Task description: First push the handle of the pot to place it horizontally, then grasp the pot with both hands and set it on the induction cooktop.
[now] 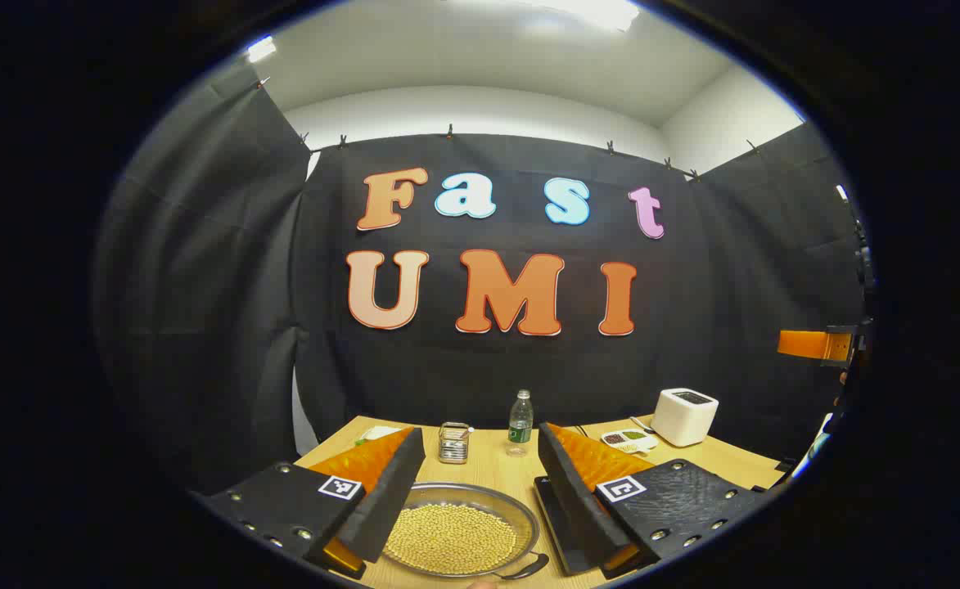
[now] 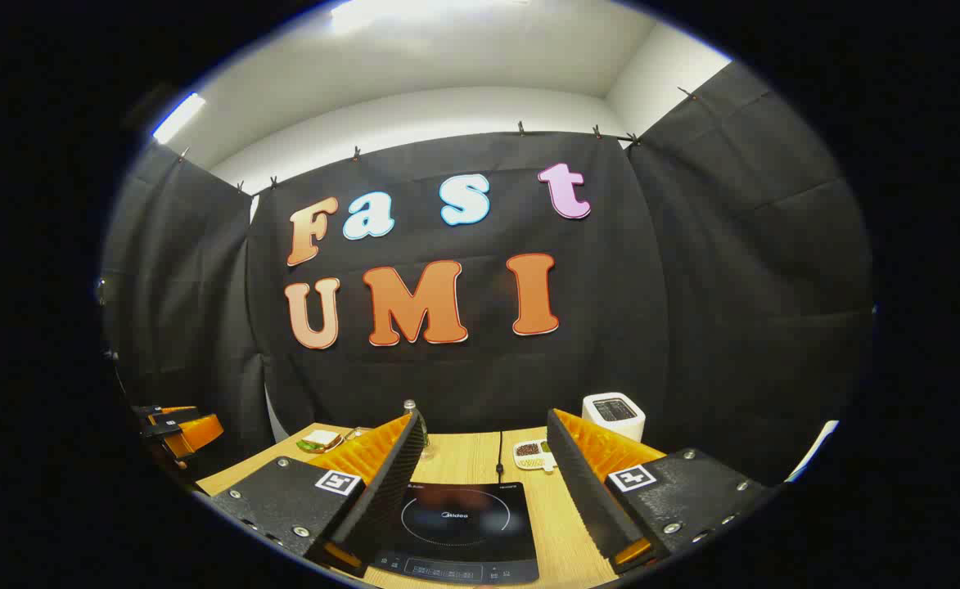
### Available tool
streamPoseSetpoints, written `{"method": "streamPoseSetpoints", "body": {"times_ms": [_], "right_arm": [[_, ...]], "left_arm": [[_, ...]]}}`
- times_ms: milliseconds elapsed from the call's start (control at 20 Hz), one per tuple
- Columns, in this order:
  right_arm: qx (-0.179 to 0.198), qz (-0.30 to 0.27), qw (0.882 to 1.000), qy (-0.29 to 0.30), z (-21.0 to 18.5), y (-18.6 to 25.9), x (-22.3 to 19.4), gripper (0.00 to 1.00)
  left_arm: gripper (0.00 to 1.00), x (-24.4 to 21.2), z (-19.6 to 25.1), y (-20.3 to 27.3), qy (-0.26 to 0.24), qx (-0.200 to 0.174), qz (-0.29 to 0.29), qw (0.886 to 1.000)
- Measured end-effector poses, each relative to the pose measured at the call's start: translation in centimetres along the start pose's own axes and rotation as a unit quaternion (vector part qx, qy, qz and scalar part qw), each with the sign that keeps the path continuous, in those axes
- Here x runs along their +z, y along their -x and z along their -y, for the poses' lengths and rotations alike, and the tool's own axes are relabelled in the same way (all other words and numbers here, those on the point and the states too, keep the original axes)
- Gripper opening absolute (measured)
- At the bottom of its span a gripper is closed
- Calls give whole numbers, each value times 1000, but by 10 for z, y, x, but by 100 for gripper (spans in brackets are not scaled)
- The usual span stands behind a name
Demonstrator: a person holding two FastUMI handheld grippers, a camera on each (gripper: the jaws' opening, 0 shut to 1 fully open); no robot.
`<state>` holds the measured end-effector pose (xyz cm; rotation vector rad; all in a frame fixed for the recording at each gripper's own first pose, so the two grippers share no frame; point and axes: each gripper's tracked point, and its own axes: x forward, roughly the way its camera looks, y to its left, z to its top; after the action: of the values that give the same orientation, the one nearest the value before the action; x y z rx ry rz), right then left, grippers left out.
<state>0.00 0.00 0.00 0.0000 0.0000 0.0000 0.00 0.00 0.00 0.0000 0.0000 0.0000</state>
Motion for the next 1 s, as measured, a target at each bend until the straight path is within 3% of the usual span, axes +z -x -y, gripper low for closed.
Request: {"method": "streamPoseSetpoints", "body": {"times_ms": [700,800,950,1000], "right_arm": [[-1,1,1000,4,-1,0,4,94],[-3,1,1000,3,0,0,4,99],[-4,0,1000,2,0,0,3,94],[-3,0,1000,3,0,0,2,99]], "left_arm": [[88,31,-2,-2,-7,3,29,1000],[88,30,3,-1,-6,-2,26,1000],[88,28,5,-3,-7,-11,23,1000],[89,26,9,0,-10,-19,22,1000]]}}
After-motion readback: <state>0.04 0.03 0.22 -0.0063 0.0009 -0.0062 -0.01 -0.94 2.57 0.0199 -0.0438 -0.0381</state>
